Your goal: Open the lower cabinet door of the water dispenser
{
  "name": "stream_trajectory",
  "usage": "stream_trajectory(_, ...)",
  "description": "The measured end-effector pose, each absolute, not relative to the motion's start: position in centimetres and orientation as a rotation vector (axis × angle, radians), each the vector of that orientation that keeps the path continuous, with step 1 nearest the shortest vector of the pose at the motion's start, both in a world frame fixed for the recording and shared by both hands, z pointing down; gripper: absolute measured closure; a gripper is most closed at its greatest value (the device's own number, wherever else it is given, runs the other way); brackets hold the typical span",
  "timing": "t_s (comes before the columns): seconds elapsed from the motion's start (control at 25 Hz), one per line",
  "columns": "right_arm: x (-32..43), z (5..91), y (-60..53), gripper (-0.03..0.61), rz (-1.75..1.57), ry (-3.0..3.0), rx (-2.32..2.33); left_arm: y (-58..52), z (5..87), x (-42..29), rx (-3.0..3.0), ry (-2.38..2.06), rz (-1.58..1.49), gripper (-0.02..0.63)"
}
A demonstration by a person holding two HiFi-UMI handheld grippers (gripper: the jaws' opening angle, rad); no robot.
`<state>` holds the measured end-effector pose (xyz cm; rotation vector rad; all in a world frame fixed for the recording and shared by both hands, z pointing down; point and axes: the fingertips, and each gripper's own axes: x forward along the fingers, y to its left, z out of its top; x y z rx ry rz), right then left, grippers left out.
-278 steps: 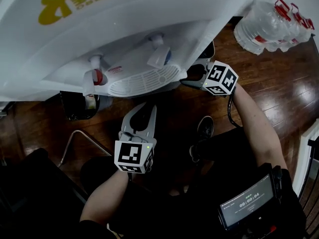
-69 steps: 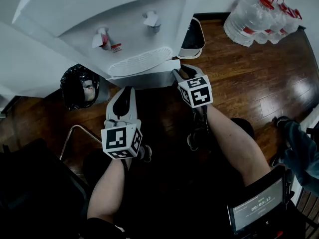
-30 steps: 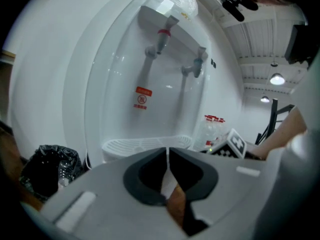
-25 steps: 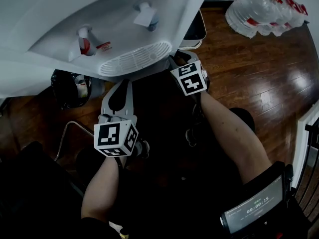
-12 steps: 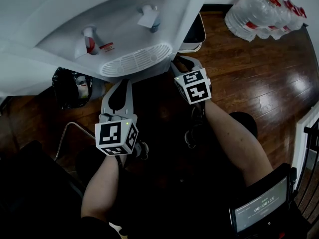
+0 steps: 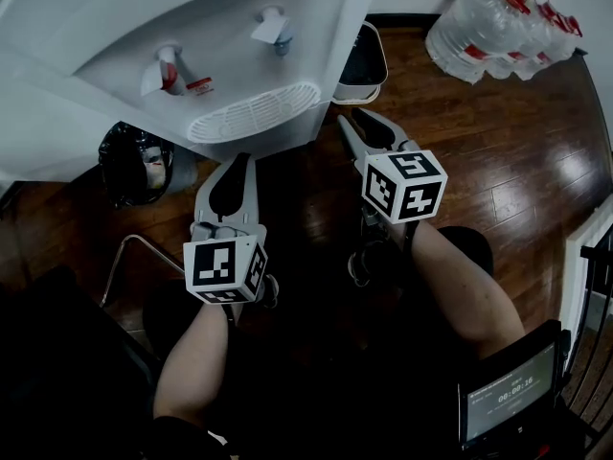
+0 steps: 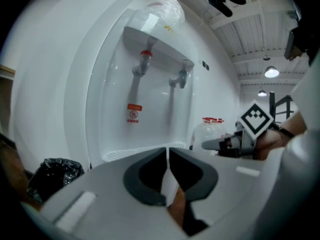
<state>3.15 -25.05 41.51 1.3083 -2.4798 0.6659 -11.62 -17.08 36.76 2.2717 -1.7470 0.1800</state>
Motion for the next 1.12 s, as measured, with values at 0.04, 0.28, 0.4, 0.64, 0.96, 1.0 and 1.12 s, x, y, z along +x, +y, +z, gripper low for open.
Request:
stream_trajectory(0.04,3.4,40.7,-24.7,0.489,0.665,-2.5,1.319,-16.9,36.4,-11.5,2.277,-1.752,0.172,0.576)
stream_trajectory(0.28,3.7,36.4,-22.8,0.492,0.467,-2.614,1.341,-16.0,34.9,-11.2,2.286,-1.777,0.126,0.577)
stream_trajectory(0.4,3.7,34.8,-21.8,0.492,0.354,-2.646,1.34,-15.6,34.2,-10.8,2.283,-1.78,0.118,0.576)
stream_trajectory(0.64,3.6,33.9,-20.0,0.492,0.238,-2.663,1.325,-14.8,33.5,-10.2,2.296,-1.781,0.101,0.575)
stream_trajectory(0.96,2.0,31.2,-17.1,0.495,0.158,-2.751,1.265,-14.2,32.3,-10.0,2.279,-1.794,0.083,0.574)
stream_trajectory(1.0,1.6,31.1,-16.8,0.506,0.132,-2.76,1.246,-14.1,32.3,-10.0,2.277,-1.791,0.08,0.574)
stream_trajectory(1.12,0.9,30.9,-16.4,0.516,0.079,-2.776,1.211,-14.0,32.4,-9.7,2.286,-1.78,0.085,0.572)
